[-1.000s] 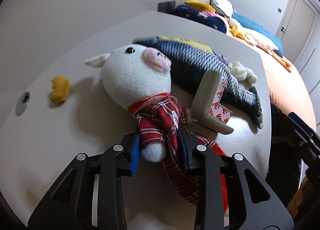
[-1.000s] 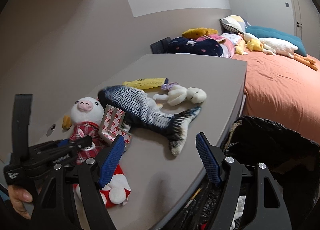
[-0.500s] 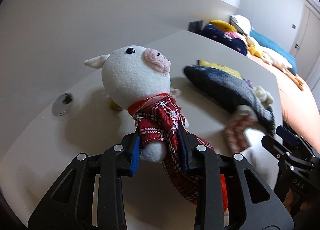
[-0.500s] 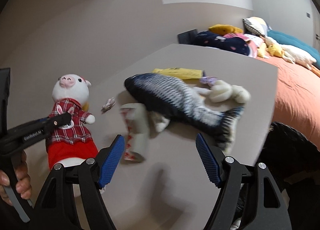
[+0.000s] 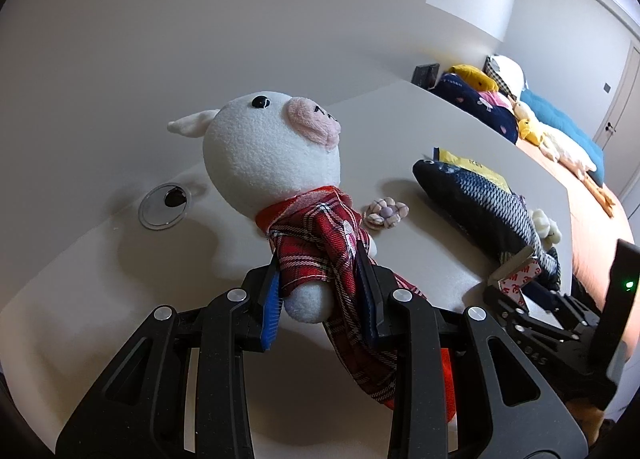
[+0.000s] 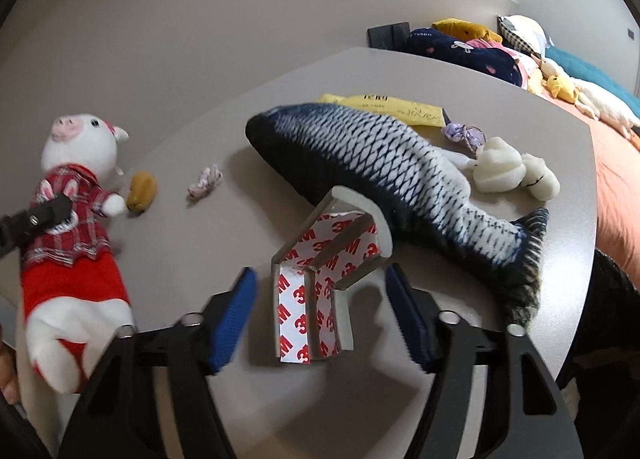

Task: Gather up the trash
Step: 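Grasp the red-white printed box with the right tool while the left tool holds the pig, then carry the printed box and pig plush over the black trash bin with both tools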

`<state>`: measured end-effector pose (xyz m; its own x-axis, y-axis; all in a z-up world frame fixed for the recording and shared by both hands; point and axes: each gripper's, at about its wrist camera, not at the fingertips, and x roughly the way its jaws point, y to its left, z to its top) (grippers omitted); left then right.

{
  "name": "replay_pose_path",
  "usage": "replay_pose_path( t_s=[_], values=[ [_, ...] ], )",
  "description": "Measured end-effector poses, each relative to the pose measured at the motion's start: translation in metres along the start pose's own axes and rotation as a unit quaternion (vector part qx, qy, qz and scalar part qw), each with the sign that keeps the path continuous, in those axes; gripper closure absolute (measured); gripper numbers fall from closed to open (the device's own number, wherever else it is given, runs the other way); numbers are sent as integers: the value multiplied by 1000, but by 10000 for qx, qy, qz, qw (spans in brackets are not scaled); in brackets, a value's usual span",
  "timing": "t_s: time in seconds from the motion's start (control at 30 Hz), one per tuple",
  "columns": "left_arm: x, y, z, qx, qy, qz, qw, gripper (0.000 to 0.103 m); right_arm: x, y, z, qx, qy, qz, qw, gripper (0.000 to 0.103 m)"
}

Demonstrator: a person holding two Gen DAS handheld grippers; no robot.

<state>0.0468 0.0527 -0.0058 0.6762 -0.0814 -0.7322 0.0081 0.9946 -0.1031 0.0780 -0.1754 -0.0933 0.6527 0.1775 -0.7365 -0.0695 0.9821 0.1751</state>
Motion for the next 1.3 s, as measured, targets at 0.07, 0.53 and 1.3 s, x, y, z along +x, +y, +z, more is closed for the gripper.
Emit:
replay_pose_path(
  t_s=[0.07,0.53,1.3],
  values=[
    [0,0,0,-8,13,-10,10000,72,2,2,-1,-10,16,-25,10000,59],
    [-17,-15,-1,149,-122,-225,9996,72,-42,-9,-6,141,-345,39,9993,65],
    [-34,-96,-22,813,-142,-650,9945,72,-128,-62,-30,548,-930,-231,9939,64]
  ],
)
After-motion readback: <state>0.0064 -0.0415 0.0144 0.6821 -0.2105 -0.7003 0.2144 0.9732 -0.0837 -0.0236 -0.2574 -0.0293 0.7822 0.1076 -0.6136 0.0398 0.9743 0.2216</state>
